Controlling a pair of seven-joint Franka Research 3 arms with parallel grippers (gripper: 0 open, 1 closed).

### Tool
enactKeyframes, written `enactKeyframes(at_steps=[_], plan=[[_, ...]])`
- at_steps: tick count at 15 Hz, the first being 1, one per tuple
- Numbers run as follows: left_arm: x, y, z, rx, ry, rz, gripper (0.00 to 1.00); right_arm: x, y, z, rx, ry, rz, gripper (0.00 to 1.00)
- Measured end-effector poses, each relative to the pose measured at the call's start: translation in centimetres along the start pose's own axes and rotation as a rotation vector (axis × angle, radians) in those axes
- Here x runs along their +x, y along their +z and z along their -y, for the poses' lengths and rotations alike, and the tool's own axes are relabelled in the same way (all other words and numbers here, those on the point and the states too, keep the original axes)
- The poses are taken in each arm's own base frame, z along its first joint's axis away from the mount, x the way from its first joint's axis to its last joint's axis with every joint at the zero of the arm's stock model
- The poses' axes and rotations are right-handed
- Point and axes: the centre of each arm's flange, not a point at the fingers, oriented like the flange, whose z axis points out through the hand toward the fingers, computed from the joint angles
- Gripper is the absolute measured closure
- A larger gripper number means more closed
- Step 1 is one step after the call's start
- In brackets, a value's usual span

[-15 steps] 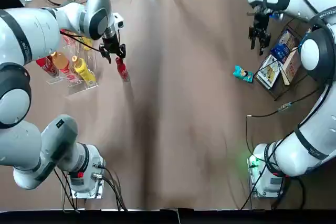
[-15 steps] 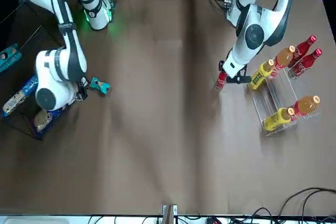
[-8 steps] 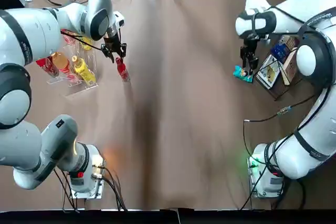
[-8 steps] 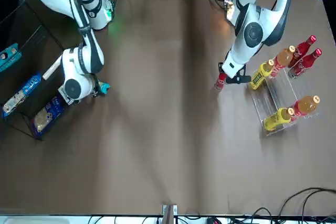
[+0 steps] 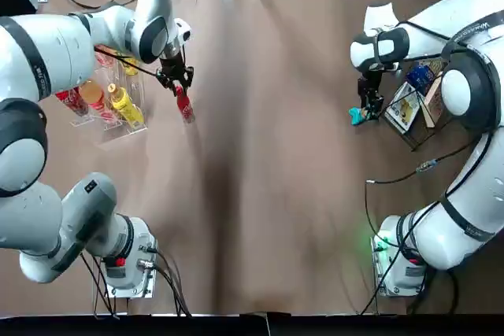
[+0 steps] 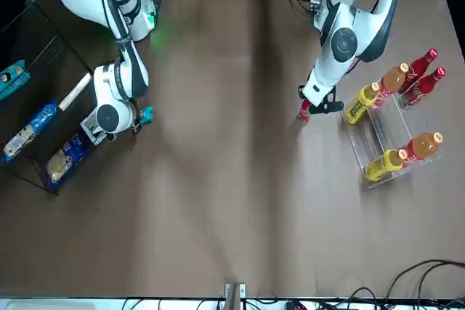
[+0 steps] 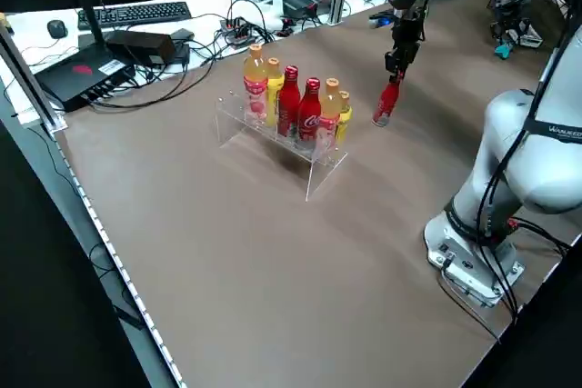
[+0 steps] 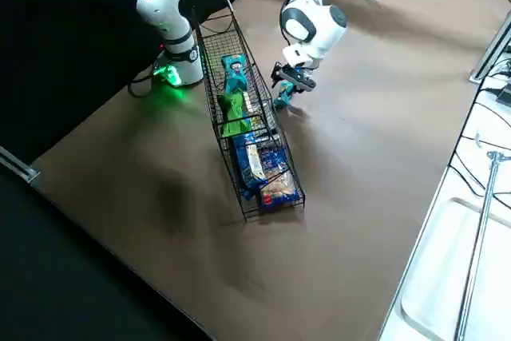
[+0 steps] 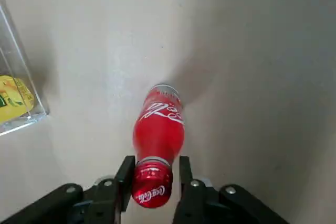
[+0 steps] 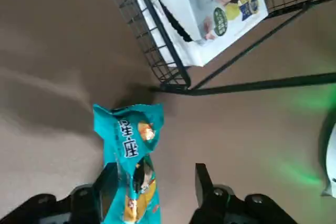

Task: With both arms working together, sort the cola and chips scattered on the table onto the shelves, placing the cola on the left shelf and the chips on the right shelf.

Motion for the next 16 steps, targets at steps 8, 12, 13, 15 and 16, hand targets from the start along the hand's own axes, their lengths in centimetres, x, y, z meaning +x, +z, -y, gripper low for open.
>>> enactKeyframes(at_steps=[8, 12, 13, 15, 16], plan=[[0.9, -1.2, 0.1, -0.013, -0.006, -0.026, 0.68, 0.1, 0.6, 0.7, 0.031, 0.002, -0.011, 0.77], [4.2, -8.5, 1.7, 0.04, 0.006, -0.074, 0.68, 0.0, -1.6, 1.3, 0.023, -0.002, -0.01, 0.98], [4.8, -10.2, 2.3, 0.061, 0.015, -0.067, 0.68, 0.0, -2.9, 1.4, -0.005, -0.003, -0.007, 0.98], [5.7, -13.7, 4.0, 0.096, 0.049, -0.031, 0.68, 0.0, -7.3, 1.5, -0.057, -0.011, -0.007, 0.98], [6.2, -15.5, 4.9, 0.105, 0.068, -0.013, 0.68, 0.1, -10.0, 1.3, -0.084, -0.023, -0.011, 0.98]])
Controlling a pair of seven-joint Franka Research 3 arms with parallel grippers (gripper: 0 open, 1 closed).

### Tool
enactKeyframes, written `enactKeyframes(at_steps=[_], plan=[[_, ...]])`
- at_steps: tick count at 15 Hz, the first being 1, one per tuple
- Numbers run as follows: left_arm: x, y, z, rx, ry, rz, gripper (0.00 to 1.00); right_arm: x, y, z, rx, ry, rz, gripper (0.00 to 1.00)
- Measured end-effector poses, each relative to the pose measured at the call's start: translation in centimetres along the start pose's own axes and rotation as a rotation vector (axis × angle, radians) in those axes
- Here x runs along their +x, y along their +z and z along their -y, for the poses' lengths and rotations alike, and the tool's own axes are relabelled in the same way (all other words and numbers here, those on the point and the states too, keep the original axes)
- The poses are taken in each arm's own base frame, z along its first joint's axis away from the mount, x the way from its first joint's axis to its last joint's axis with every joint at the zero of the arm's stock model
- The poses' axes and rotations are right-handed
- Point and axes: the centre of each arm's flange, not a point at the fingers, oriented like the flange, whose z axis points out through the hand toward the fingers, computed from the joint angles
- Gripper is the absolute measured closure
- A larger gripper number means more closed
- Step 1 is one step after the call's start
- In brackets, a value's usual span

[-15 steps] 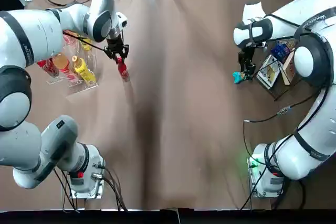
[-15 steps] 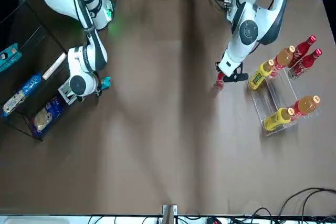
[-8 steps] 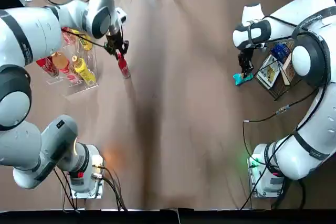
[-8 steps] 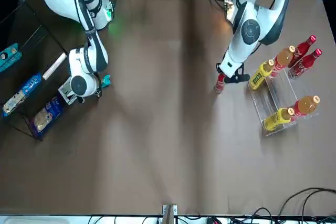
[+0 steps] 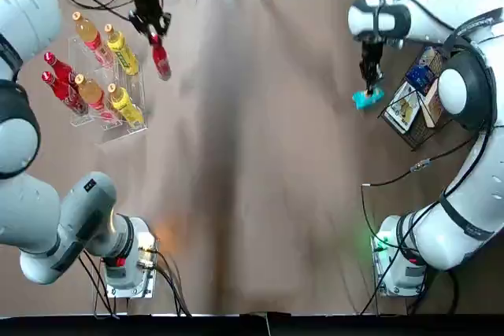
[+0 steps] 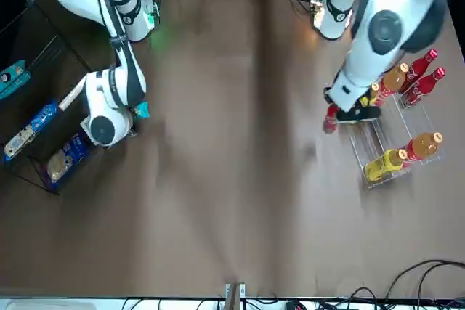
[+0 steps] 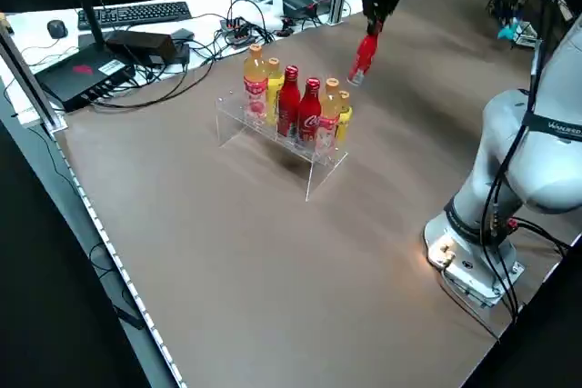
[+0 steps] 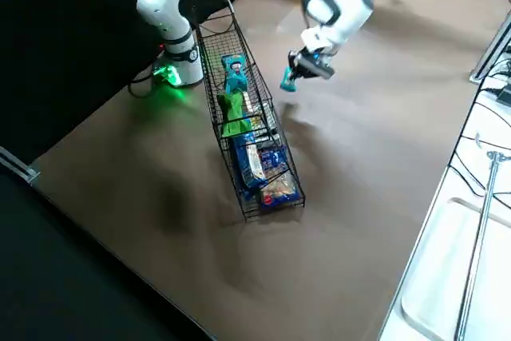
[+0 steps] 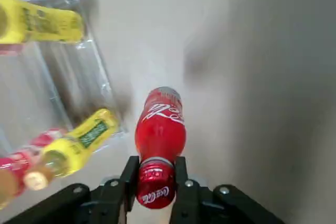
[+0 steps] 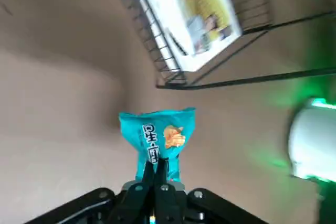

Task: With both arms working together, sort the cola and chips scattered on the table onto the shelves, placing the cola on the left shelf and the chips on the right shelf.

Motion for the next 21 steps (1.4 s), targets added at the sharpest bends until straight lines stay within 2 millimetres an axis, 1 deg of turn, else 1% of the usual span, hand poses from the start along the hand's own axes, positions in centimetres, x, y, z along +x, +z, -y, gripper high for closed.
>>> enactKeyframes(at_steps=[2, 4, 6, 8, 11, 14, 15, 17, 18, 21], plan=[[1.0, -2.9, 2.5, 0.03, 0.041, 0.019, 0.68, 0.4, -5.3, -1.6, -0.045, -0.034, -0.007, 0.98], [1.7, -4.6, 5.3, 0.067, 0.082, 0.057, 0.68, 1.1, -9.5, -3.7, -0.087, -0.075, -0.026, 0.98], [2.4, -5.7, 7.7, 0.076, 0.127, 0.088, 0.68, 2.0, -13.0, -6.0, -0.139, -0.135, -0.065, 0.98], [2.9, -6.4, 10.4, 0.067, 0.169, 0.113, 0.68, 2.8, -15.8, -8.3, -0.194, -0.216, -0.099, 0.98], [3.4, -6.7, 15.6, 0.049, 0.211, 0.144, 0.68, 4.2, -18.6, -10.7, -0.244, -0.306, -0.129, 0.98], [3.5, -6.4, 21.5, 0.016, 0.234, 0.147, 0.68, 5.7, -20.5, -12.8, -0.279, -0.368, -0.125, 0.98], [3.5, -6.4, 23.3, 0.006, 0.237, 0.142, 0.68, 5.9, -21.1, -13.4, -0.286, -0.381, -0.129, 0.98], [3.4, -6.1, 26.2, -0.012, 0.243, 0.135, 0.68, 6.0, -22.3, -14.4, -0.302, -0.408, -0.139, 0.98], [3.3, -5.5, 28.4, -0.031, 0.247, 0.135, 0.68, 6.3, -23.4, -15.7, -0.333, -0.45, -0.145, 0.98], [3.1, -4.3, 31.7, -0.063, 0.253, 0.136, 0.68, 7.2, -24.7, -17.4, -0.36, -0.477, -0.176, 0.98]])
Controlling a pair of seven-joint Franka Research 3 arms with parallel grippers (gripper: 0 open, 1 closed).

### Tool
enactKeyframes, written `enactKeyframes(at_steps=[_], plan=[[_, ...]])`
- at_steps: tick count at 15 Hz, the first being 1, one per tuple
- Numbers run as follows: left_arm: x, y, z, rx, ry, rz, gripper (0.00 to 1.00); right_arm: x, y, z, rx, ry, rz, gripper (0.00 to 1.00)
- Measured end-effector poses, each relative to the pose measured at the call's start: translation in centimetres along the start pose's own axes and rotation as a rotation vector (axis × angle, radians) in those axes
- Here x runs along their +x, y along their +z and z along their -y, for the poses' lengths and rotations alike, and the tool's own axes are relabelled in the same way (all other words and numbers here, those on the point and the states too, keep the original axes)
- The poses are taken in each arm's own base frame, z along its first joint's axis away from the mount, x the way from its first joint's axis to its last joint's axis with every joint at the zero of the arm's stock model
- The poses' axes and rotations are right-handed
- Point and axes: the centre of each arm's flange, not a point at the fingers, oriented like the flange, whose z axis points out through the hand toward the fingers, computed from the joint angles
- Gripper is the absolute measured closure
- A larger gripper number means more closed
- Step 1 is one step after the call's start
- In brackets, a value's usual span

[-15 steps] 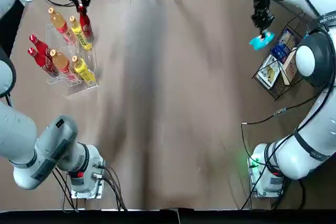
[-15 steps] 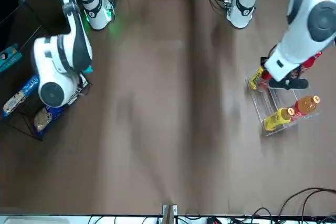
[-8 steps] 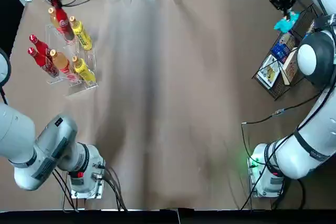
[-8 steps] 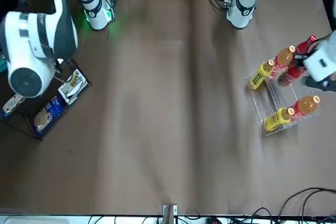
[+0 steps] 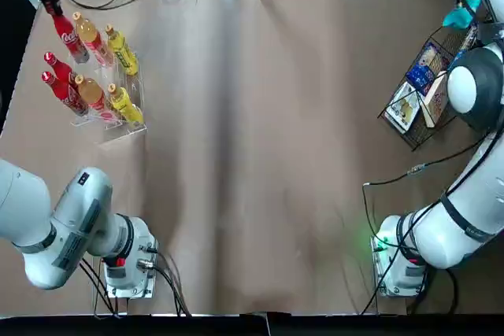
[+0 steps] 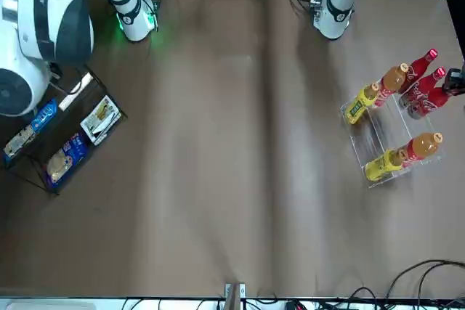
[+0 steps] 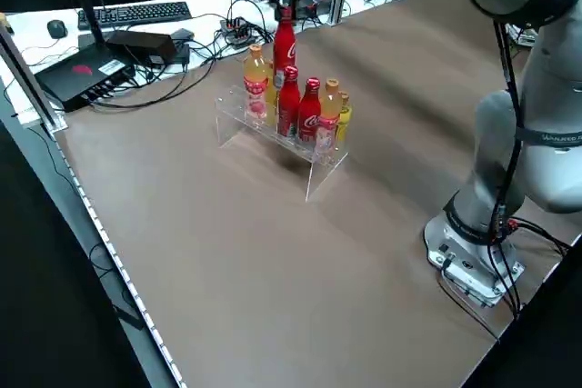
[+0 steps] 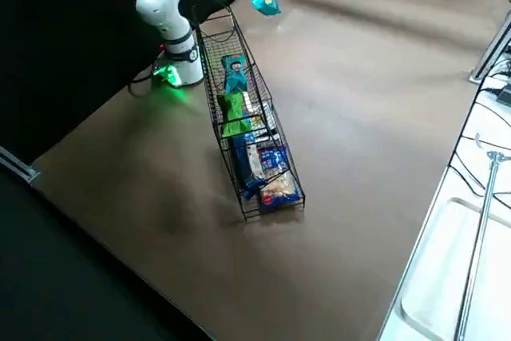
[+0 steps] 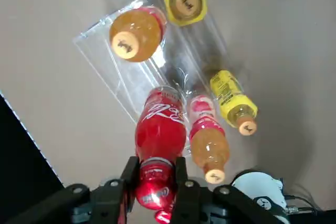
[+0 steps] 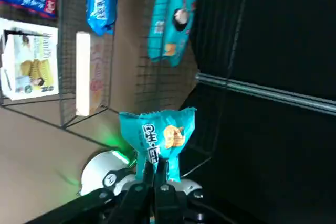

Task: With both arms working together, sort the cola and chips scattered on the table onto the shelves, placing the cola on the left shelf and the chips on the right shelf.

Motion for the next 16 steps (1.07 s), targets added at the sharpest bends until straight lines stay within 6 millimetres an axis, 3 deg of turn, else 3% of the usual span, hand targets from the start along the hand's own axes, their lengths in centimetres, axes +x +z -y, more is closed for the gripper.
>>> enactKeyframes(at_steps=[3, 6, 10, 16], plan=[[-0.3, 1.2, 2.2, -0.034, -0.006, -0.007, 0.68, 0.9, 0.5, -1.1, -0.003, -0.011, 0.006, 0.99], [0.1, 1.9, 3.6, -0.047, -0.014, -0.044, 0.68, 4.1, 2.5, -2.5, 0.016, -0.009, 0.041, 0.98], [0.4, 2.8, 4.9, -0.069, -0.019, -0.065, 0.68, 8.0, 6.7, -1.4, 0.007, -0.023, 0.071, 0.96], [1.2, 4.9, 5.9, -0.102, -0.012, -0.075, 0.68, 8.6, 8.4, -2.0, -0.004, -0.024, 0.114, 0.94]])
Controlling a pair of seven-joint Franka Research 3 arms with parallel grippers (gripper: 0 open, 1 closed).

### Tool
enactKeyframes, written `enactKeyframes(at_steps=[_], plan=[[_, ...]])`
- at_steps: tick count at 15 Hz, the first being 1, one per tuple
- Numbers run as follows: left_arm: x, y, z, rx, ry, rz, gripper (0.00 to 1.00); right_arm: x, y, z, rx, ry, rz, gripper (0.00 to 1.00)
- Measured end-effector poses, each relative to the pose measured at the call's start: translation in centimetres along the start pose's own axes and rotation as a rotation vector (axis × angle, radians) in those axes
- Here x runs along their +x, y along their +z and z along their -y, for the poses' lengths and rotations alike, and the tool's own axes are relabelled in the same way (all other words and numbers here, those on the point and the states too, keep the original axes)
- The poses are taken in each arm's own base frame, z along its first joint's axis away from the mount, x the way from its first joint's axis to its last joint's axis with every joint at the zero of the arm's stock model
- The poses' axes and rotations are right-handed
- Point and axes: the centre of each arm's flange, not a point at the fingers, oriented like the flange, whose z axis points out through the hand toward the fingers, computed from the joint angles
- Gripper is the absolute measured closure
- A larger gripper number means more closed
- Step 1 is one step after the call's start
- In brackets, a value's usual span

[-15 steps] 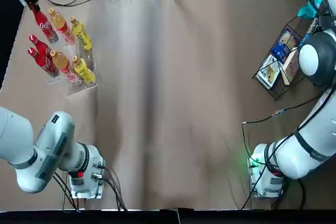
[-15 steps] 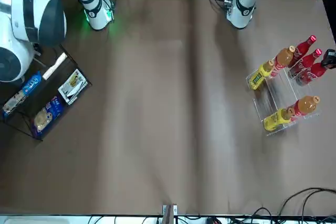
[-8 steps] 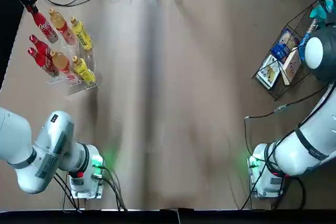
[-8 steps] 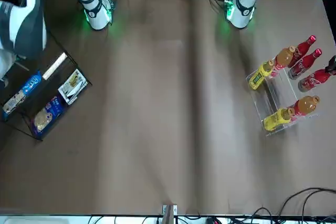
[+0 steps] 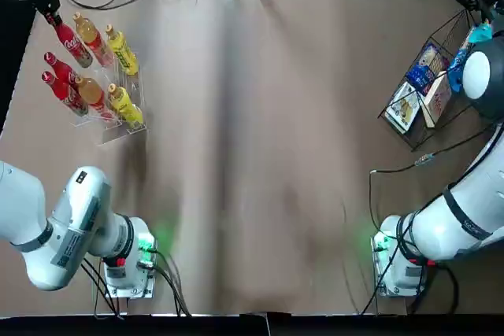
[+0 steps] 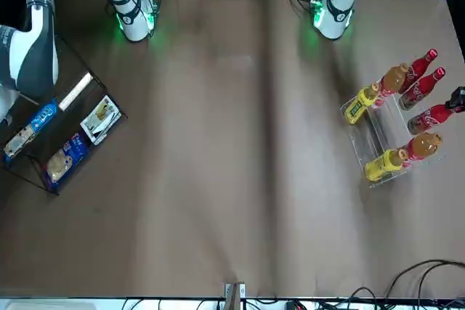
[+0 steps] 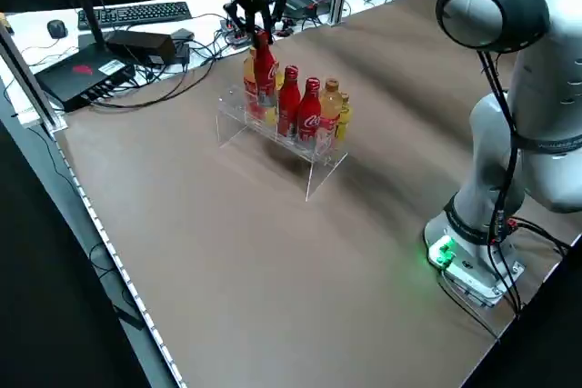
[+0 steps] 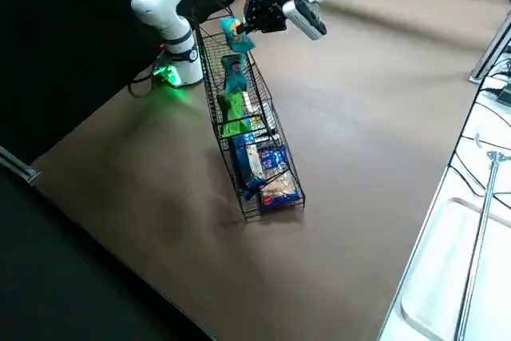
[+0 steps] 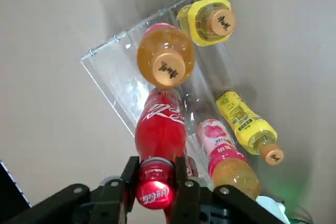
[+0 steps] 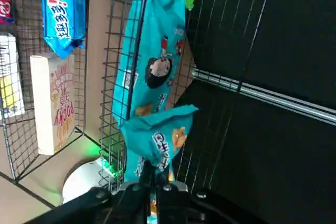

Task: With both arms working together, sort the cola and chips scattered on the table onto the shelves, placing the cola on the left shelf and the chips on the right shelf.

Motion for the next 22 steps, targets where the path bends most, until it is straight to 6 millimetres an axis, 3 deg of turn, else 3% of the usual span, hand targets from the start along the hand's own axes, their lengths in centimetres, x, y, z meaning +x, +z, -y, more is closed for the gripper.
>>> enactKeyframes(at_steps=[5, 7, 11, 15, 17, 20, 22], plan=[[-0.8, 0.3, 1.2, 0.002, -0.022, 0.007, 0.68, -0.6, 0.7, -0.2, -0.017, -0.025, 0.036, 0.94], [-1.3, 0.7, 2.0, 0.036, -0.029, 0.027, 0.68, -0.6, 0.9, -0.2, -0.018, -0.05, 0.046, 0.89], [-1.1, 2.7, 2.0, 0.05, -0.019, 0.062, 0.68, -0.6, 1.0, -0.1, -0.015, -0.062, 0.051, 0.52], [-0.9, 3.2, 1.6, 0.047, -0.013, 0.071, 0.65, -1.6, 0.4, -0.9, 0.048, -0.084, 0.049, 0.15], [-0.5, 3.0, 1.0, 0.053, -0.007, 0.063, 0.53, -2.3, -0.4, -1.9, 0.093, -0.092, 0.03, 0.0], [0.3, 1.8, -0.5, 0.067, 0.015, 0.036, 0.27, -3.6, -2.9, -2.1, 0.226, -0.142, -0.023, 0.0], [1.0, 0.1, -2.0, 0.086, 0.036, 0.005, 0.09, -4.1, -4.7, -1.2, 0.338, -0.185, -0.082, 0.0]])
